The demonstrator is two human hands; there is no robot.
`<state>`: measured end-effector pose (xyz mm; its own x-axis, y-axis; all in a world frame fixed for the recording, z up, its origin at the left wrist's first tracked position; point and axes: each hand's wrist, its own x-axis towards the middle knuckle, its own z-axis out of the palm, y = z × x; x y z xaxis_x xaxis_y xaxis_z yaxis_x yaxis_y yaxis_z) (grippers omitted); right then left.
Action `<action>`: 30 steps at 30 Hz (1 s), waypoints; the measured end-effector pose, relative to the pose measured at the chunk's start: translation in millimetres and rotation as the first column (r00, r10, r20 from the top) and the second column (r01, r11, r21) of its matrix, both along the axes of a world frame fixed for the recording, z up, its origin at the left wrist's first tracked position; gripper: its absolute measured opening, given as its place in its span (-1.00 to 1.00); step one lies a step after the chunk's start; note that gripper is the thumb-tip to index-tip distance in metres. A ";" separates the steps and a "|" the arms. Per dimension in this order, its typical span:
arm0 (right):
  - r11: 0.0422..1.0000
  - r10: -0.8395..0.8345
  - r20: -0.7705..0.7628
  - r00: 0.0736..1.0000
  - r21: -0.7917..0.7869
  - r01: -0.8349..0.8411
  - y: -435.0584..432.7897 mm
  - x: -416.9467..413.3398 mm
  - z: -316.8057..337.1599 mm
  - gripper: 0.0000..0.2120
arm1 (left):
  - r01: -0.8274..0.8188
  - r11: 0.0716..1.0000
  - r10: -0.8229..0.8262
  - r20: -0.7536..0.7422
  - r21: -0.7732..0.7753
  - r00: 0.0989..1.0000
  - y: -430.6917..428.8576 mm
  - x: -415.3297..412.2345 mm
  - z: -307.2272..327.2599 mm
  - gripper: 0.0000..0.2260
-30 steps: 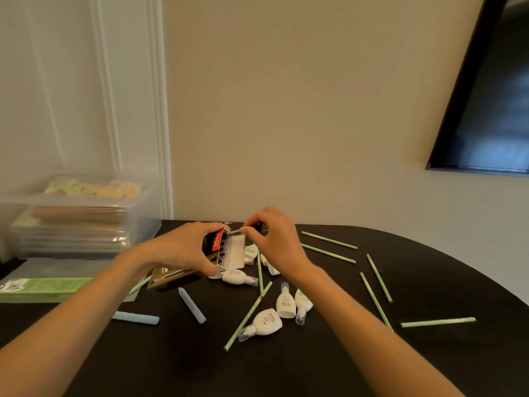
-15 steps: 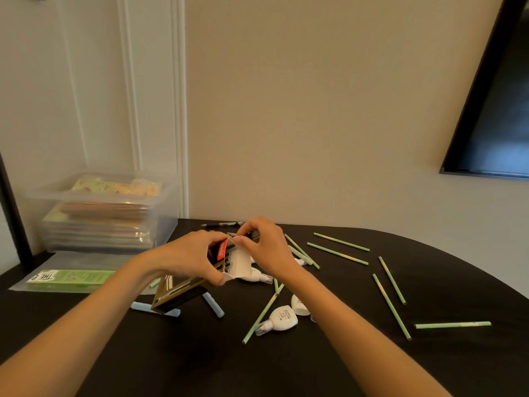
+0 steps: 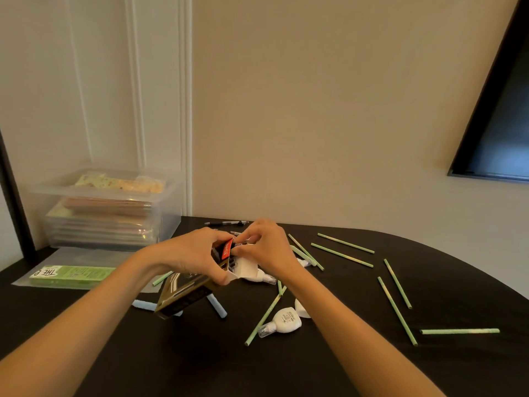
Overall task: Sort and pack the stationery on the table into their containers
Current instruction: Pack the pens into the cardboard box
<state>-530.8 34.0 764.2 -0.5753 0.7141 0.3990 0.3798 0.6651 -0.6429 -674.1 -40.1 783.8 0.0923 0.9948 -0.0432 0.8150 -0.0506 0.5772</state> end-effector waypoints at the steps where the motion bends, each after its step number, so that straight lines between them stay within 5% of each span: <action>1: 1.000 0.008 0.008 1.000 0.001 -0.008 0.5 -0.5 0.1 -0.83 | -0.009 1.000 0.009 0.009 -0.006 1.000 -0.9 -2.4 -0.6 -0.51; 6: 1.000 -0.010 -0.051 0.999 -0.012 0.010 1.1 0.9 -0.2 -0.89 | -0.032 0.999 0.032 0.010 -0.038 0.999 -4.4 -12.3 -0.4 -0.48; 12: 0.998 -0.065 0.105 0.992 0.020 0.064 -1.6 -16.5 -3.1 -0.87 | -0.014 0.999 0.014 -0.006 -0.050 1.000 -1.5 -6.0 -3.4 -0.52; 20: 0.968 -0.164 0.155 0.974 -0.164 0.189 3.8 -39.1 -17.8 -0.82 | -0.047 0.996 0.037 -0.128 -0.075 0.991 6.4 -14.1 -14.4 -0.54; 24: 0.958 -0.114 0.023 0.993 -0.263 0.116 7.3 -41.3 -21.2 -0.82 | -0.093 0.995 0.085 -0.154 -0.047 0.984 11.4 -25.3 -16.6 -0.64; 28: 0.901 -0.260 -0.215 0.941 -0.406 0.156 36.7 -34.6 -23.2 -0.84 | -0.224 0.974 0.227 -0.160 0.042 0.961 21.7 -42.0 -19.4 -0.57; 30: 0.852 -0.345 -0.213 0.914 -0.479 0.210 61.4 -34.4 -30.3 -0.84 | -0.316 0.942 0.330 -0.145 0.111 0.933 30.4 -53.1 -21.1 -0.55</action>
